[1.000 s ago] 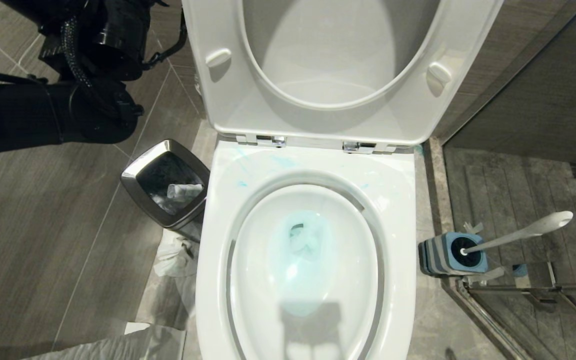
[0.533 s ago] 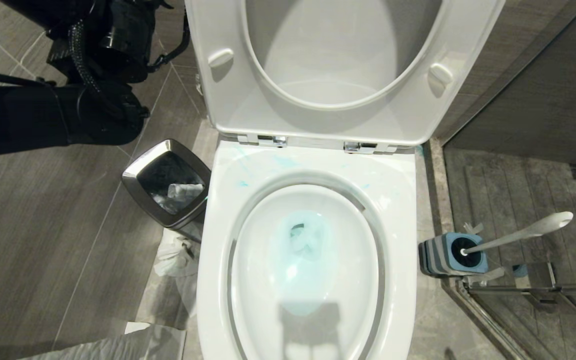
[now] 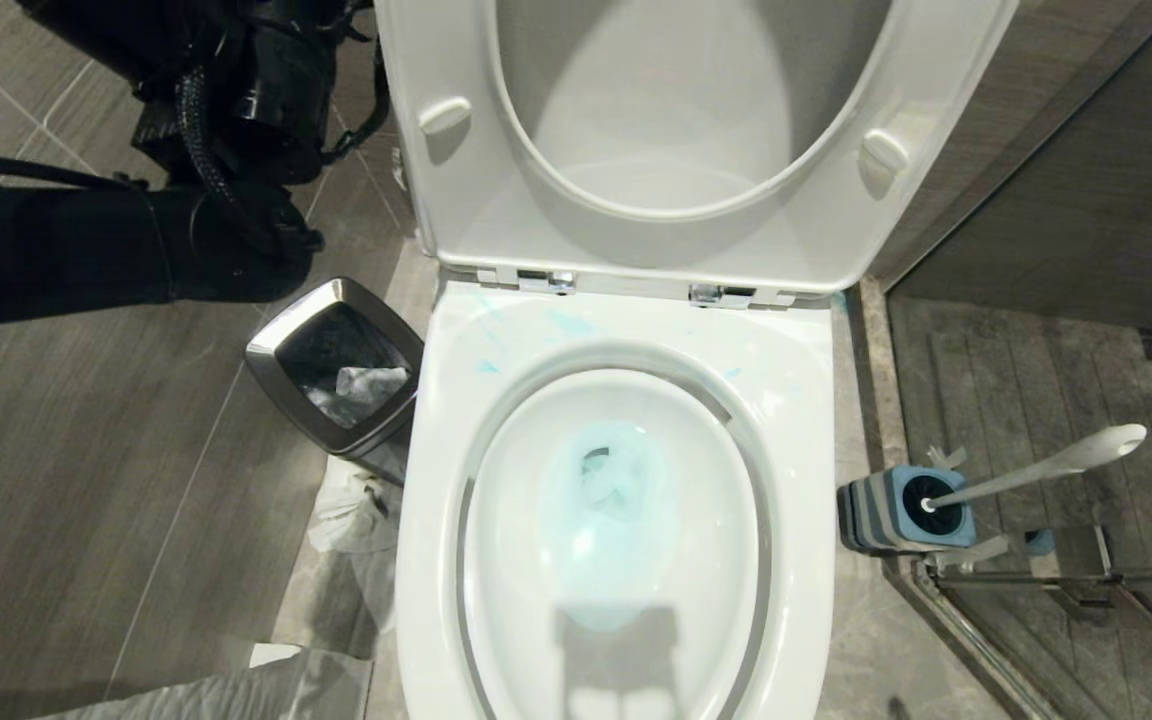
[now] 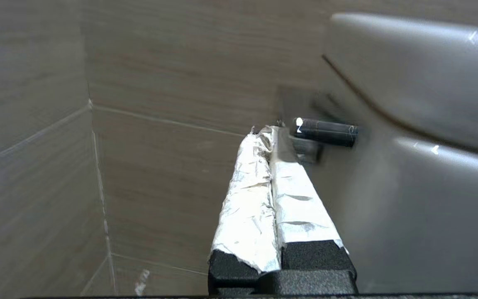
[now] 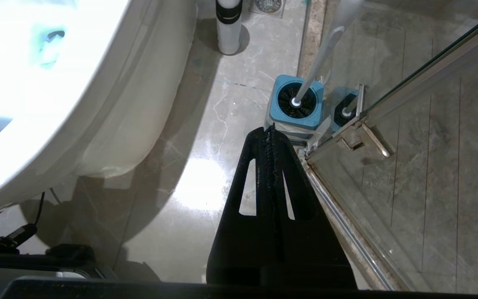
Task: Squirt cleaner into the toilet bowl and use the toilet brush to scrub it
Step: Flush the toilet
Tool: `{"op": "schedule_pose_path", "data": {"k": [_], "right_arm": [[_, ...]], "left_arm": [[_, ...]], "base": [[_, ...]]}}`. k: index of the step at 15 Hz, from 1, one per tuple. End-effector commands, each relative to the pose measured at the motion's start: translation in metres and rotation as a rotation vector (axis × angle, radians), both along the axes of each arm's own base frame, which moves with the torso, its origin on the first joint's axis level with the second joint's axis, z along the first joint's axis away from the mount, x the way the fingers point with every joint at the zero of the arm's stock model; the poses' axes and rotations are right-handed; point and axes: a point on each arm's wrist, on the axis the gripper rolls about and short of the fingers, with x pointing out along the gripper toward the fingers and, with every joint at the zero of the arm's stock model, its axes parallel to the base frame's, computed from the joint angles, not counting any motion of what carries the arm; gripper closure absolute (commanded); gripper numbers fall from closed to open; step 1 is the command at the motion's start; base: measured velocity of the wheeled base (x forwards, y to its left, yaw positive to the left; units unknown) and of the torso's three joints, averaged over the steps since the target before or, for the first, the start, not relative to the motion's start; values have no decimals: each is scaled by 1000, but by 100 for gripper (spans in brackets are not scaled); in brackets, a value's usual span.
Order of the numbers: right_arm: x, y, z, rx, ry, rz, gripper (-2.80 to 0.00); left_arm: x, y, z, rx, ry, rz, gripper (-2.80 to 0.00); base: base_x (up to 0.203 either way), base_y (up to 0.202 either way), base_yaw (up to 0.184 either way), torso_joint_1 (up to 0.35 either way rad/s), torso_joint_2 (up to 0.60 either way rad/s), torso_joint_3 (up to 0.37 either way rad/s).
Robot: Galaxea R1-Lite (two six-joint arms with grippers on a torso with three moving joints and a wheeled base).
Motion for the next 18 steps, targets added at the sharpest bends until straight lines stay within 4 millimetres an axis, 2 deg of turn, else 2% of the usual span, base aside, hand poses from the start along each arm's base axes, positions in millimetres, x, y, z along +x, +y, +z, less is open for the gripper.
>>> {"op": "schedule_pose_path", "data": {"k": [1, 8, 13, 18], "right_arm": [[1, 0, -3, -1, 11, 2, 0], [1, 0, -3, -1, 11, 0, 0], [1, 0, -3, -1, 11, 1, 0], [1, 0, -3, -1, 11, 0, 0]], "left_arm": [[4, -10, -10, 6, 19, -11, 0], [4, -5, -15, 22, 48, 30, 0], [-9, 30, -1, 64, 43, 159, 0], [-17, 49, 14, 65, 13, 216, 0]], "base": [[0, 0, 0, 0, 0, 0], [0, 0, 0, 0, 0, 0], [0, 0, 0, 0, 0, 0], [0, 0, 0, 0, 0, 0]]}}
